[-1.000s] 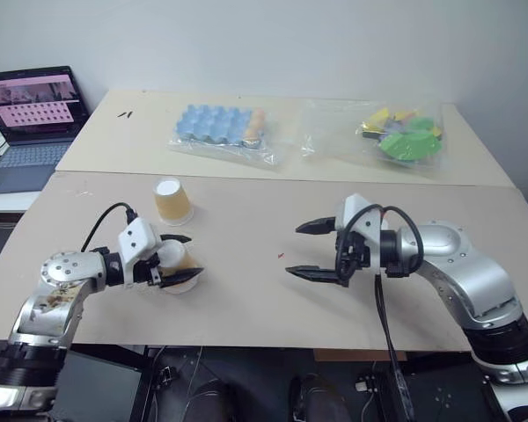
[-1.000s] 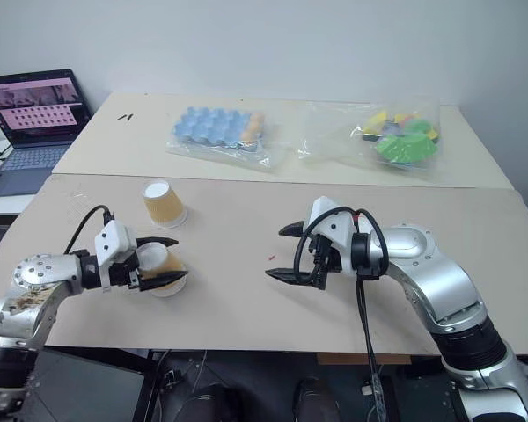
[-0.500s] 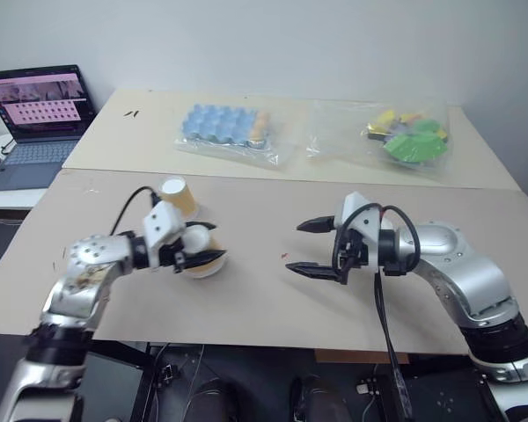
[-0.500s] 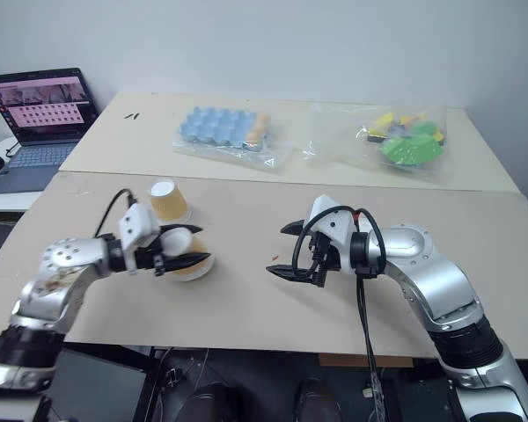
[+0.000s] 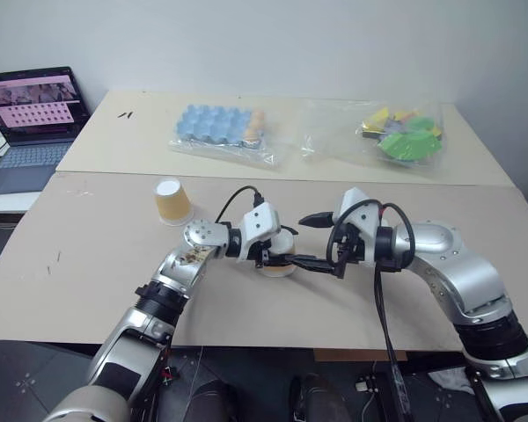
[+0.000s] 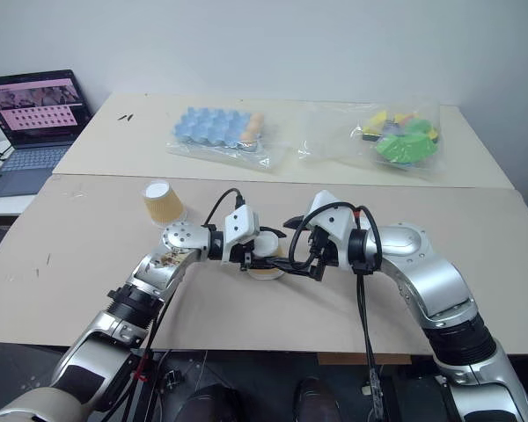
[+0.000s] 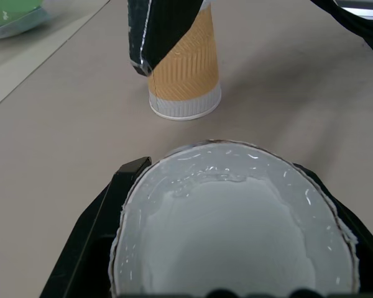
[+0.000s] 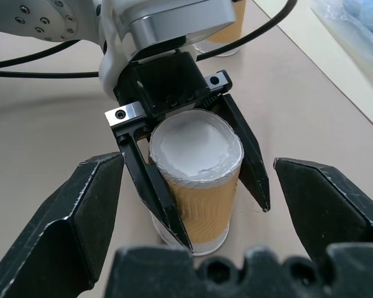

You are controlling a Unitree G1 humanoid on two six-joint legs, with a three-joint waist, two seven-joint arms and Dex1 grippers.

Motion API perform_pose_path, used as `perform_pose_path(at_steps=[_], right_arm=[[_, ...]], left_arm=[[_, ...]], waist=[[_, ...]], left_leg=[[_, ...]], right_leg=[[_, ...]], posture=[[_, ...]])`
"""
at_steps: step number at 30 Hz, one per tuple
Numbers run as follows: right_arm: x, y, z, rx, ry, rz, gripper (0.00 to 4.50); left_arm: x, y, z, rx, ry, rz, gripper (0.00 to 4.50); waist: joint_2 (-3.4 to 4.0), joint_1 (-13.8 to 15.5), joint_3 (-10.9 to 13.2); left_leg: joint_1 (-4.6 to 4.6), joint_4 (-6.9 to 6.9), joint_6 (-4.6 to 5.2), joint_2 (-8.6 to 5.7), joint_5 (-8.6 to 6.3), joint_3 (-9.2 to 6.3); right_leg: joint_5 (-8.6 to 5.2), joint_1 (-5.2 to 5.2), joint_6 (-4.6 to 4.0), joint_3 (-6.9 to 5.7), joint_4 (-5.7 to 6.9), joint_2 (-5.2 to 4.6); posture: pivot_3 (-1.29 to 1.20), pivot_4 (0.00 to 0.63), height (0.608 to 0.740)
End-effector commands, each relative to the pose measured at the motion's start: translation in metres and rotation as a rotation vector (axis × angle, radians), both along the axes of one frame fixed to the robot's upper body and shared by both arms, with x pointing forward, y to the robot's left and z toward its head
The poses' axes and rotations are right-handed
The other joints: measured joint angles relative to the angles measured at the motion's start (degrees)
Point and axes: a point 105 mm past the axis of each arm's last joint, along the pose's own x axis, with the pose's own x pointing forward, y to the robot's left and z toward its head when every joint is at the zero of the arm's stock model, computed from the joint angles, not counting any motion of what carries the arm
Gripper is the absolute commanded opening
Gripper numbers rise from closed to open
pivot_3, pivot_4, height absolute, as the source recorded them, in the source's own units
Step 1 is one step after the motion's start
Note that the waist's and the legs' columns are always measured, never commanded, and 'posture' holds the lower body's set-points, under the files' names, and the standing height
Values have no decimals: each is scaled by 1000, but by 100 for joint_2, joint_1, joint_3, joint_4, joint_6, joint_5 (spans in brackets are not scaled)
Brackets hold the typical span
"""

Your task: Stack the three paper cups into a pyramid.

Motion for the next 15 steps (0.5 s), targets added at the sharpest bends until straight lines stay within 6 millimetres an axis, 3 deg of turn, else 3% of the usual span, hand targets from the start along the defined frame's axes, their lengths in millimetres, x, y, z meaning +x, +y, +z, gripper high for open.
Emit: perform_pose_path(at_steps=[1, 3, 4, 9, 15], right_arm=[[-2, -2, 15, 20, -60, -5, 4500], [-1, -1, 15, 24, -59, -5, 4500], [-1, -1, 15, 25, -58, -6, 4500], [3, 2, 13, 35, -54, 2, 4500], [9, 3, 13, 48, -56, -1, 4500]], left_arm=[[2, -1, 4, -14, -12, 1, 3605], [5, 1, 12, -27, -37, 15, 4306], [6, 2, 15, -32, -46, 19, 4441], [6, 16, 55, -79, -120, 50, 4441], [-32, 51, 96, -91, -96, 33, 4441]], waist=[[0, 0, 0], [0, -2, 0], [0, -2, 0], [0, -15, 0], [1, -46, 1]], left_leg=[[0, 3, 0, 0, 0, -2], [-2, 9, 3, 1, -1, -5], [-3, 10, 4, 1, -2, -6], [-8, 9, 5, 2, -2, -8], [-11, 8, 4, 7, -2, -8]], right_leg=[[0, 1, 0, 0, 1, 0], [2, 3, 2, 0, 2, 0], [2, 2, 2, -1, 2, 0], [2, -2, 2, -2, 1, 0], [2, -7, 3, 0, 1, 1]], posture=[[0, 150, 733], [0, 150, 733], [0, 150, 733], [0, 150, 733], [0, 150, 733]])
